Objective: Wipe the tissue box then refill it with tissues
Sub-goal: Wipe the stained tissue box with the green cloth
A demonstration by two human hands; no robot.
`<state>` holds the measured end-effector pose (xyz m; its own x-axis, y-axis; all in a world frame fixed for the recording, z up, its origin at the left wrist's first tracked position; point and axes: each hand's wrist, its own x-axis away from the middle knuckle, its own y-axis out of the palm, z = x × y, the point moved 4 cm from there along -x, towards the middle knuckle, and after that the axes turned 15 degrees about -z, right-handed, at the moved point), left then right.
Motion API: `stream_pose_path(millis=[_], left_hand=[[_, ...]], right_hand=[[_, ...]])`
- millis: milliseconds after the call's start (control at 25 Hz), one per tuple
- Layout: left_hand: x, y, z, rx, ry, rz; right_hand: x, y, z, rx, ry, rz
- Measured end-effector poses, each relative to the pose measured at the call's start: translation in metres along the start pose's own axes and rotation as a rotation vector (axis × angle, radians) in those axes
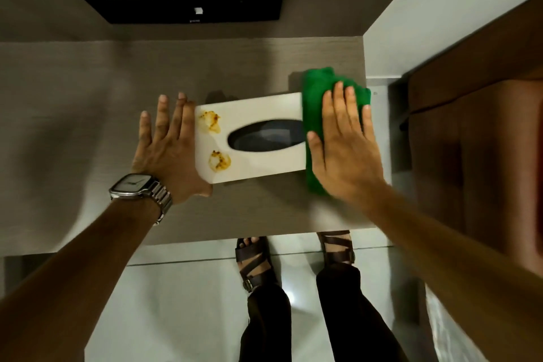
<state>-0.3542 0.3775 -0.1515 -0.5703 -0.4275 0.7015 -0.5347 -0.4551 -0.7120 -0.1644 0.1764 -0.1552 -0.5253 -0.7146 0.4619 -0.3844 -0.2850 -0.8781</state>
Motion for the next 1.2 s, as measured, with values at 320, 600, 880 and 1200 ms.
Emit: stream_pose_path(millis=[320,600,880,1200], left_hand=[[0.001,-0.003,0.005,0.024,0.000,-0.019],[0.019,-0.034,0.013,0.301,0.075,0.079],[-0.017,-0.008,0.131,0.099,0.087,0.317],[-0.016,0.002,0.046,0.243,-0.141,0.361]], right_hand=[[-0.033,0.003,-0.127,-0.020,-0.203,0.033],[-0.038,-0.041,-0.053,-0.504,-0.180,0.216],[-0.048,-0.017,-0.018,-0.267,-0.102,0.156],[-0.050,-0.014,-0.018,-0.156,-0.091,0.116]])
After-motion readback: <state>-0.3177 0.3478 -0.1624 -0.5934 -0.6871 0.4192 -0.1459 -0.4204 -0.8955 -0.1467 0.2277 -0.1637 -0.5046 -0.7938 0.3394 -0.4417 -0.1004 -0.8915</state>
